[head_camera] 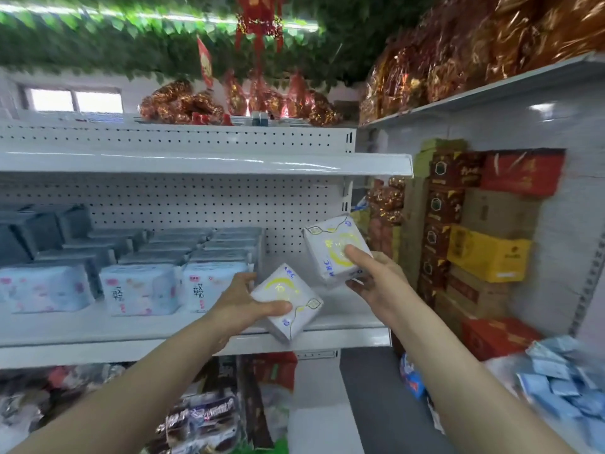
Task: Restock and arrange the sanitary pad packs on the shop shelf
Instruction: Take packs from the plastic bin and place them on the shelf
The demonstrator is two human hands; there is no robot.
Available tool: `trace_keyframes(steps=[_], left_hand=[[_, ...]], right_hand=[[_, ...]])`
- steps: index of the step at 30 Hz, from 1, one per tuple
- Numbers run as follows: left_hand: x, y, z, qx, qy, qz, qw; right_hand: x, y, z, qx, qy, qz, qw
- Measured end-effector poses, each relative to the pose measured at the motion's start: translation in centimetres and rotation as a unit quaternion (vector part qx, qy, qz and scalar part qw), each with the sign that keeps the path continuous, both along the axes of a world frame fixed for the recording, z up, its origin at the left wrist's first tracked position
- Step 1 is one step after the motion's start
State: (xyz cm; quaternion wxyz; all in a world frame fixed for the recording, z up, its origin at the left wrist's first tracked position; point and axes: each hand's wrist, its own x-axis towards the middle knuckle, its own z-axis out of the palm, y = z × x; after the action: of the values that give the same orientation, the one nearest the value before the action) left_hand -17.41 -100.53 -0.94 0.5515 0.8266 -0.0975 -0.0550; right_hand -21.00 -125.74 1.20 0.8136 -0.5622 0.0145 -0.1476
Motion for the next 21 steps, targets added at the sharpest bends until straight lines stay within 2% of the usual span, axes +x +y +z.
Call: trace_keyframes(steps=[3, 6, 16, 21], left_hand=[[0.7, 0.7, 0.4, 0.062, -0.026, -0.074, 0.995], [1.1, 0.4, 0.6, 0.06, -0.035, -0.105, 0.992], [4.2, -3.1, 2.0, -0.118, 0.039, -0.049, 0.991], [5.7, -4.2, 1.9, -0.164, 0.044, -0.057, 0.984]], right_hand=[[-0.3, 0.6, -0.5, 0.006, -0.005, -0.012, 1.0], [-0.7, 1.3, -0.9, 0.013, -0.001, -0.03, 0.999], [-1.0, 0.5, 0.8, 0.015, -0.022, -0.046, 0.999], [0.1, -1.4, 1.0, -0.04, -0.04, -0.019, 0.998]])
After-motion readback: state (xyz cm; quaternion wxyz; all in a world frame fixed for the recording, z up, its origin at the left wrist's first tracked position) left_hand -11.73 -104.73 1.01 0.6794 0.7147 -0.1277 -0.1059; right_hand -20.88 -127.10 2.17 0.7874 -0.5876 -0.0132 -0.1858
